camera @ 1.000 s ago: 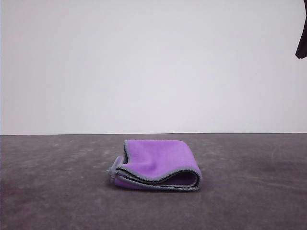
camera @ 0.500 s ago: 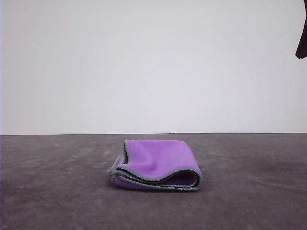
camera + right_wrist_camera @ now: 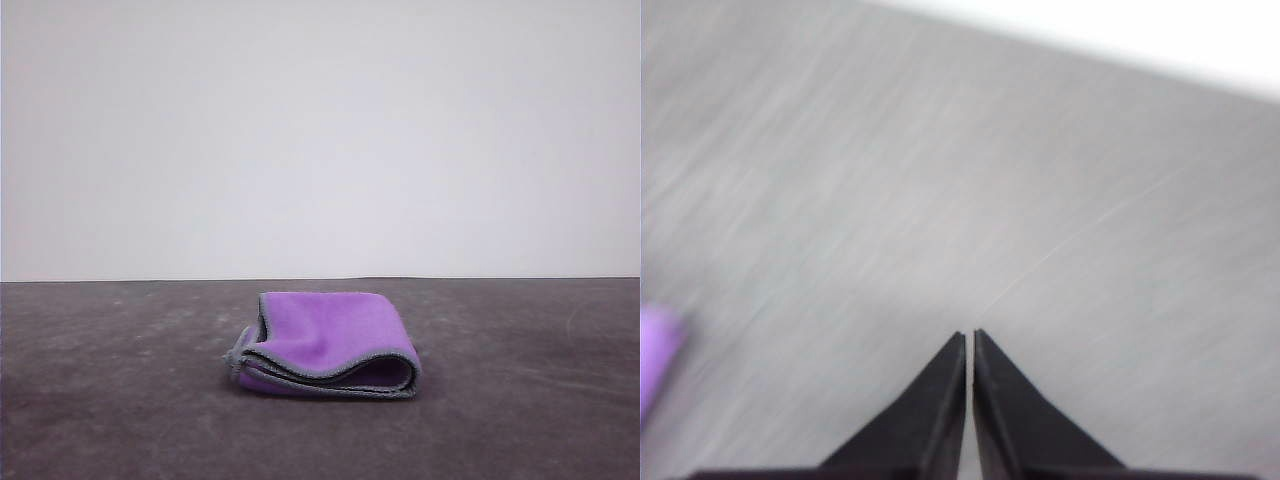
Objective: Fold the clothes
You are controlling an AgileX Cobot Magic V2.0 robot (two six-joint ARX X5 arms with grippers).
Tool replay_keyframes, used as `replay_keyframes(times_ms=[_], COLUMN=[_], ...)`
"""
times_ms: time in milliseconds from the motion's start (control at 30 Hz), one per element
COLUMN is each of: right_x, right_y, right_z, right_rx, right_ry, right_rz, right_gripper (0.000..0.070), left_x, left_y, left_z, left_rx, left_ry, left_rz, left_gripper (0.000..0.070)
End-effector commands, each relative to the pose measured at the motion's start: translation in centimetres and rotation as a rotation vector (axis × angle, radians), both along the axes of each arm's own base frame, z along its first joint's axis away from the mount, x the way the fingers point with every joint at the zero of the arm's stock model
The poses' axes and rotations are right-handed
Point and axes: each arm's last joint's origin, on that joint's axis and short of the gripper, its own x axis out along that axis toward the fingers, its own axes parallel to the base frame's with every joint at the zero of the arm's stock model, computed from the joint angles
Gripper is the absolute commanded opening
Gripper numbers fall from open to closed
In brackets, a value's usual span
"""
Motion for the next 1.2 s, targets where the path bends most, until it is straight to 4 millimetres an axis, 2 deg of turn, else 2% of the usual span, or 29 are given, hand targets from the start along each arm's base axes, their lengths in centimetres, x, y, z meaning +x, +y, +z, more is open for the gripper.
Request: replay_keyframes(times_ms=[0,67,267,400,567,733,967,1167], right_x=[-0.4,-1.1,-3.2,-4.3,-5.1,-5.7,-5.8,-5.8], right_y=[-0.4,-0.9,-1.7,-1.9,-2.1,-2.3,-2.4,-2.4], right_z=[-0.5,-1.6,-6.4,-9.8,-12.5,-14.2,-15.7,-15.7], right_rx=[-0.017,-0.013,0.002,0.017,0.061,0.095,0.089,0.085], right_ry=[-0.044,-0.104,-0.249,-0.277,-0.296,-0.339,-0.202,-0.205], right_rz=[-0.011,-0.043,-0.091,-0.107,-0.141,-0.16,-0.185,-0.183], right_gripper=[0.0007,0.0007,0.0007,0.0007,0.0007,0.0007,0.0007,0.0007], left_x=[0.1,0.1,0.1,0.1,0.1,0.1,0.1,0.1], left_y=[0.0,0.0,0.0,0.0,0.0,0.0,0.0,0.0], left_z=[-0.7,-0.7,-0.7,-0.7,-0.7,-0.7,-0.7,-0.7], left_rx=[-0.001,-0.001,-0.001,-0.001,-0.001,-0.001,-0.001,-0.001], left_ry=[0.026,0.026,0.026,0.026,0.026,0.026,0.027,0.026], left_rz=[0.003,0.003,0.003,0.003,0.003,0.003,0.003,0.003], left_gripper=[0.0,0.0,0.0,0.0,0.0,0.0,0.0,0.0])
